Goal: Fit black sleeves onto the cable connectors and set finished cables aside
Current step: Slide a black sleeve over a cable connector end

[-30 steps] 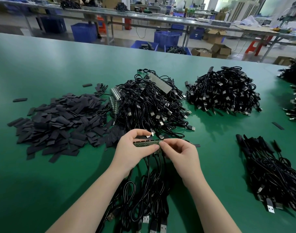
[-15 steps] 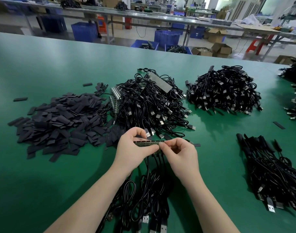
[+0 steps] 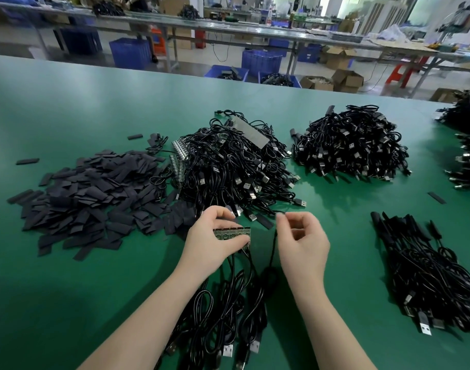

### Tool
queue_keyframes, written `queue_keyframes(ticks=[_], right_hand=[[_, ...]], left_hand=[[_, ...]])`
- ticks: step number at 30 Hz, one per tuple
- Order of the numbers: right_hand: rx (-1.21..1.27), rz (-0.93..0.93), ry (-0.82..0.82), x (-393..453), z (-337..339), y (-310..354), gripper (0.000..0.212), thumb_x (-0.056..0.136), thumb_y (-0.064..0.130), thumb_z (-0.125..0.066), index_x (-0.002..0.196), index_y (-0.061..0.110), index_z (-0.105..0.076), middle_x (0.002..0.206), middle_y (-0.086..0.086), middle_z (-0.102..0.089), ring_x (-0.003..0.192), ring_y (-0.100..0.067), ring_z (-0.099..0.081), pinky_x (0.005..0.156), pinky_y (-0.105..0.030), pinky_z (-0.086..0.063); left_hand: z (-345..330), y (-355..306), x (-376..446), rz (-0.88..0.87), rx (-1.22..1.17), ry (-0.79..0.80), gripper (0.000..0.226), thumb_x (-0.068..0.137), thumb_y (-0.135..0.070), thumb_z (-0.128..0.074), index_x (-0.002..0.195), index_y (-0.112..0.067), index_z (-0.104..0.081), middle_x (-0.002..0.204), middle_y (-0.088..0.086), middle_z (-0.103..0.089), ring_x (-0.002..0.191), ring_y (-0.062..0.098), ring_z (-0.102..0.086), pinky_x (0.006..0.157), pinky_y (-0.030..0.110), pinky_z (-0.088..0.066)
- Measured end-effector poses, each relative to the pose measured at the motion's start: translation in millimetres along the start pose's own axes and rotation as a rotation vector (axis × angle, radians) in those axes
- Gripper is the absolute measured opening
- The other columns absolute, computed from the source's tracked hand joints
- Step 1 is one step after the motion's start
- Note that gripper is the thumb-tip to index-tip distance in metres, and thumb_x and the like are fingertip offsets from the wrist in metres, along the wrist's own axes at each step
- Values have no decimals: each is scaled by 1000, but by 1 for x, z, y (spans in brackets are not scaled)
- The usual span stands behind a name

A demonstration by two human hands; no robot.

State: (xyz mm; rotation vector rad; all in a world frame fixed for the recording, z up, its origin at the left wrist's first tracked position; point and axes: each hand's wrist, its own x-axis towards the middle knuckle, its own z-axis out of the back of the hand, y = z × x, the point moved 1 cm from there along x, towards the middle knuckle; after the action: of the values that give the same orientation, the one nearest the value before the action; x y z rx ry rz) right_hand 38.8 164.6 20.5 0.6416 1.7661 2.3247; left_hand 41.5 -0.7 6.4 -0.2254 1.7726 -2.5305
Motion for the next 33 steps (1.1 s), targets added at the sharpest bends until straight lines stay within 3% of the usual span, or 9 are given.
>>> queue_keyframes(ticks=[5,9,11,14,19,23,27,30,33], right_hand=[[199,315,-281,5,15,32,11,96,22,-61,92,33,-60,86,3,-62,71,-17,-57,63,-28,-47],[111,675,-222,4,8,67,6,95,14,-62,99,19,-63,90,16,-59,74,-8,-57,68,-22,-47],[45,771,-179,4,3,76,4,95,10,-63,98,11,-66,89,12,-59,74,-5,-55,70,-17,-45],[70,676,-134,4,-1,80,5,94,12,-64,95,16,-66,87,9,-61,72,-10,-57,68,-20,-45],[297,322,-136,7,12,72,17,95,13,-65,90,29,-63,82,10,-62,62,-6,-57,57,-20,-45],[361,289,-346,21,42,67,10,97,13,-62,94,22,-59,91,5,-60,77,-13,-60,68,-25,-54],[465,250,-584,38,74,64,8,97,20,-59,96,22,-52,96,2,-56,83,-27,-59,67,-28,-54],[422,271,-533,42,83,70,8,96,24,-62,94,26,-54,95,1,-59,81,-29,-64,66,-28,-52],[315,354,-312,34,74,85,10,94,17,-66,92,27,-63,84,13,-66,77,-5,-64,68,-21,-52]], left_hand=[[-2,-1,-3,-104,135,-40,48,72,-32,-85,100,-52,-50,104,-25,-60,98,-17,-52,76,-2,-36],[-2,0,0,-253,276,-71,43,76,-35,-81,111,-42,-58,111,-30,-49,102,-25,-44,85,-3,-33],[-3,1,1,-239,272,-40,39,81,-31,-78,117,-37,-64,113,-25,-56,103,-18,-51,91,8,-42],[-6,1,1,-327,248,101,33,90,-25,-61,121,-29,-67,122,-14,-61,119,1,-53,105,32,-43],[-8,-3,-3,-449,394,203,19,84,-41,-61,101,-41,-69,127,-21,-55,127,6,-42,107,35,-27],[-7,-9,-4,-498,213,164,25,73,-5,-57,80,-25,-70,108,-15,-67,114,0,-52,105,21,-29],[-4,-8,-4,-460,203,147,33,73,-4,-50,68,-28,-71,106,-17,-66,113,5,-51,103,28,-35],[-4,-9,-5,-425,237,250,39,75,-12,-46,82,-36,-76,115,-21,-62,119,1,-46,105,23,-30],[-4,-16,-8,-444,267,224,46,80,-17,-44,112,-37,-71,125,-22,-57,124,-6,-42,108,18,-22]])
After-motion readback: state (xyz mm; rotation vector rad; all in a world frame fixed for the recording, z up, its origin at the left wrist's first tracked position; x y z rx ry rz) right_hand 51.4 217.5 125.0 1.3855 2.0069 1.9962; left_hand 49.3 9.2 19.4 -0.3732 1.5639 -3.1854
